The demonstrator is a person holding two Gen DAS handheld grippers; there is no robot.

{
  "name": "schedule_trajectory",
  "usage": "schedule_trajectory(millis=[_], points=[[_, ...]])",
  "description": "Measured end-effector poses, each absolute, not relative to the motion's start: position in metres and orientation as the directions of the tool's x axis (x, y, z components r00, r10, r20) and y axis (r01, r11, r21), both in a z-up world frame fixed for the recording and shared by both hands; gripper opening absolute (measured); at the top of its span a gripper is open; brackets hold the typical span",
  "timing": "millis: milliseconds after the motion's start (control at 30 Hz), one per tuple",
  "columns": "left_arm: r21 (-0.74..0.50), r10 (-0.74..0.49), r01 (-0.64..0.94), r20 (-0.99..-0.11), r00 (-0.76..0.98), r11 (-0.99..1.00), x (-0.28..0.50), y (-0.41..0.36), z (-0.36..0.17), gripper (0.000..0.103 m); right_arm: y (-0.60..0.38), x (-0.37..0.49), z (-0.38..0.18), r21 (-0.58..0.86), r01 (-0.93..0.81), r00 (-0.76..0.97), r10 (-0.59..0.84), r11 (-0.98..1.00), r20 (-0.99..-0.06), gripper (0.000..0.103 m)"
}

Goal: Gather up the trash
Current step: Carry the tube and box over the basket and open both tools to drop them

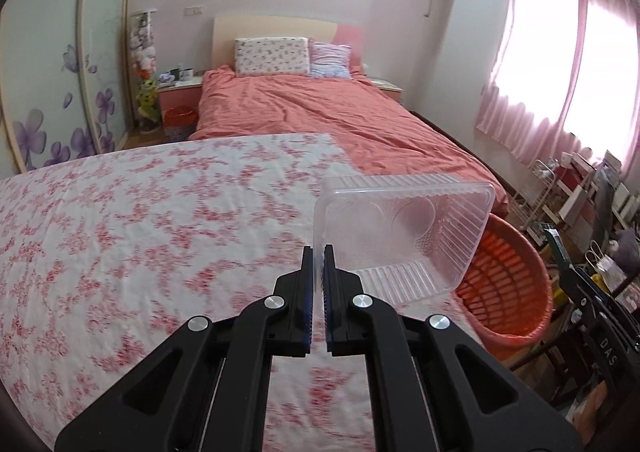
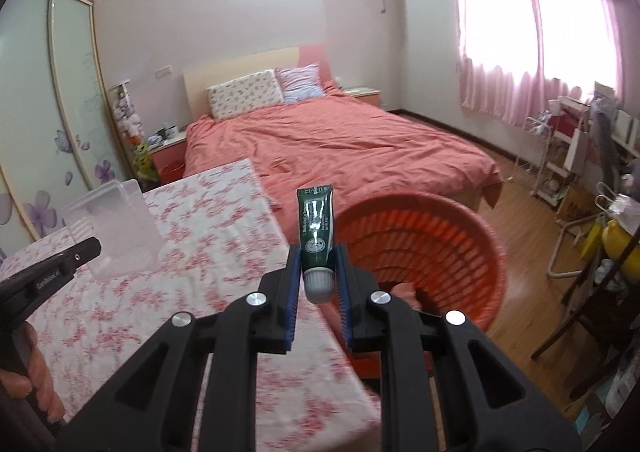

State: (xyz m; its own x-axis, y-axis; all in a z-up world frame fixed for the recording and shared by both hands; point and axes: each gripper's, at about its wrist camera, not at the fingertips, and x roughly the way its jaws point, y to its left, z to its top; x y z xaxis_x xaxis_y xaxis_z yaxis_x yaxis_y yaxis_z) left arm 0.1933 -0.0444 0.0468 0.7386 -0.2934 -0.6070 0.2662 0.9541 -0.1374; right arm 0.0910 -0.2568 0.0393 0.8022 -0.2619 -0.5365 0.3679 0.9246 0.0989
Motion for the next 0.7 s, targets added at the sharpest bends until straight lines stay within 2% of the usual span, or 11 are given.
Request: schedule_trajectory(millis=[333, 700], points=[[-0.116, -0.321, 0.321, -0.615, 0.720, 0.940, 0.184, -0.094, 0.039, 0.004, -0.295, 0.074, 0.028, 0.062, 0.456, 0.772, -0.360, 0.888, -0.524, 0.018], [-0.119, -0.358, 0.373, -0.642, 0.678, 0.920, 0.181, -0.141, 0.024, 0.004, -0.329, 0.074, 0.012, 0.099, 0.485, 0.766, -0.367, 0.869, -0.529, 0.018]])
